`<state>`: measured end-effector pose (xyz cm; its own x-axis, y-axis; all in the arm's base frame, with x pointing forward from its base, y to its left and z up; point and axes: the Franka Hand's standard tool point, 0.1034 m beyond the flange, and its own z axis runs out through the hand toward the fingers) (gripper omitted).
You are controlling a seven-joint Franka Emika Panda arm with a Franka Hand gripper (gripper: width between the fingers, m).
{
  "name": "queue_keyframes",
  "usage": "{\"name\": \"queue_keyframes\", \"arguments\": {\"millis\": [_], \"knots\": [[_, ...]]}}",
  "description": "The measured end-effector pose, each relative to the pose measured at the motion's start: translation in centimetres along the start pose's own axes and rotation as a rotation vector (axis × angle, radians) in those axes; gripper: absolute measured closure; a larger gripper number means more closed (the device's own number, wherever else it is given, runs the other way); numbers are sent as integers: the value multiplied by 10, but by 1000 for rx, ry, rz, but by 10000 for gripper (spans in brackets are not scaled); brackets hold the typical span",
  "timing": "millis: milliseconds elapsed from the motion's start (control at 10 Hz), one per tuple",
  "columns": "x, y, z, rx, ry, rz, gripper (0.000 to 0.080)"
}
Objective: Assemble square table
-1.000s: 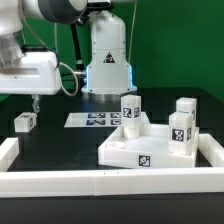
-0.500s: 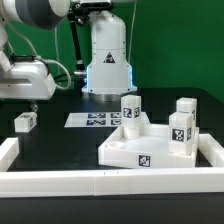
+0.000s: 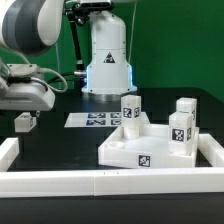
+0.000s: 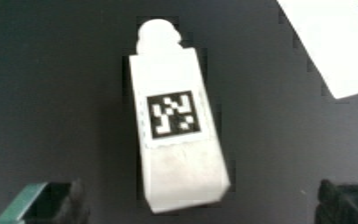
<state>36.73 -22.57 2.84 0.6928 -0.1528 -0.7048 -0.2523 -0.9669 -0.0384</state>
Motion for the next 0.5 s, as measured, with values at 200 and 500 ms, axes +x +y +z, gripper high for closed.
{"name": "queue_keyframes", "arguments": {"millis": [200,500], "knots": [[-5,4,8,4,-6,-25,150],[-9,4,16,9,-17,-17,150]]}}
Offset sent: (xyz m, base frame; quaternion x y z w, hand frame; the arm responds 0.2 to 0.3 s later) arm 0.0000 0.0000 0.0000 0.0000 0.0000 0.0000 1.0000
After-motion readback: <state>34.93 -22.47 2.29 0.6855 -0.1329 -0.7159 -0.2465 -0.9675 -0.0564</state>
